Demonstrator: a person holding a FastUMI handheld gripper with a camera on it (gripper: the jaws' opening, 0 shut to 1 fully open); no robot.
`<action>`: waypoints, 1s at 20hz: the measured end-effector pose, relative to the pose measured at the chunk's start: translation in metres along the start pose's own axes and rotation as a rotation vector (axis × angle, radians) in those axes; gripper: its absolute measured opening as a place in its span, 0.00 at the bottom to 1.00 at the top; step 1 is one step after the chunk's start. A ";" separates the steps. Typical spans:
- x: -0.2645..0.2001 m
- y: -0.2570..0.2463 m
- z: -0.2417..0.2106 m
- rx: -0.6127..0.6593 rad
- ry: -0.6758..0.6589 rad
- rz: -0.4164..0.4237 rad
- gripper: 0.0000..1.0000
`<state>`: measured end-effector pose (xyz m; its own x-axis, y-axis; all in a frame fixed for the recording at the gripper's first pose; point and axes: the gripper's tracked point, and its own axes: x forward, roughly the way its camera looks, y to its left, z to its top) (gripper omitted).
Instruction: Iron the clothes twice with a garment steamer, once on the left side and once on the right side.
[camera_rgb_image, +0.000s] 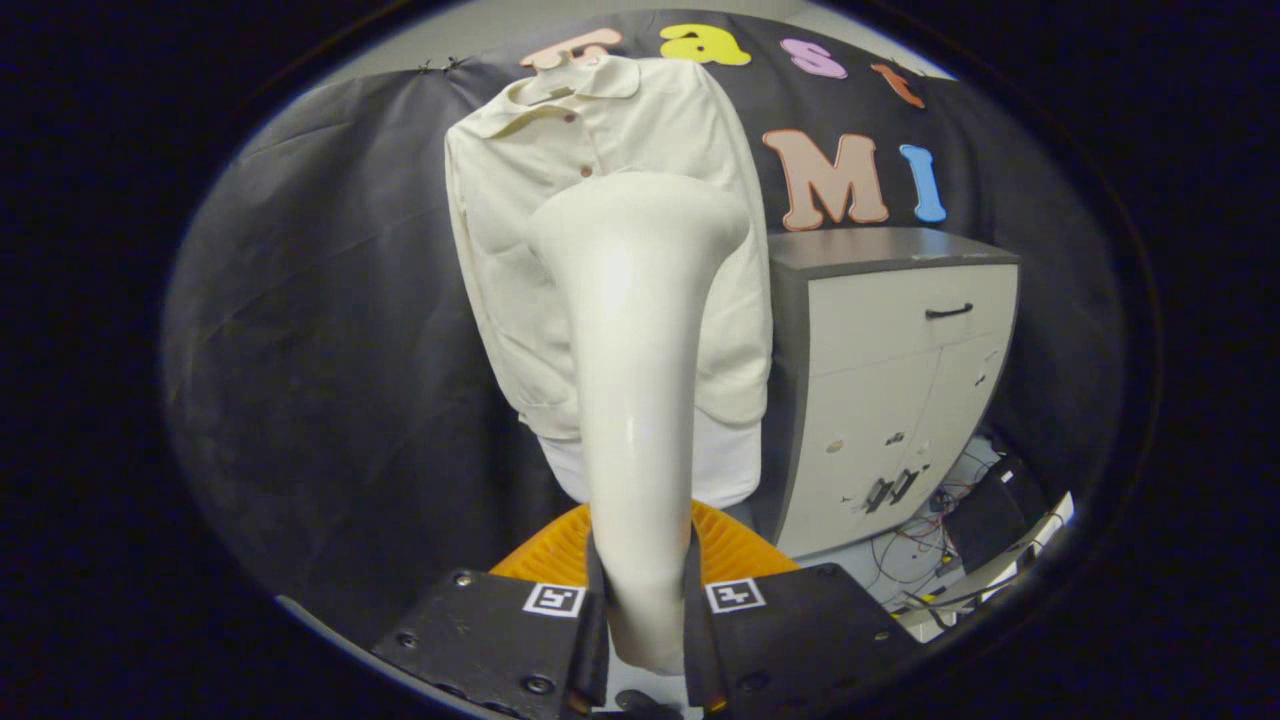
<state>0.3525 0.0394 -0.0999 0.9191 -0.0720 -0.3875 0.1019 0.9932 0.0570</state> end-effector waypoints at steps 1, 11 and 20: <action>-0.001 0.000 0.012 -0.005 -0.015 0.016 0.30; 0.010 -0.025 0.139 -0.095 -0.179 0.135 0.30; 0.061 -0.036 0.226 -0.118 -0.285 0.210 0.29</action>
<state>0.4913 -0.0213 0.0824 0.9860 0.1282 -0.1064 -0.1295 0.9916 -0.0050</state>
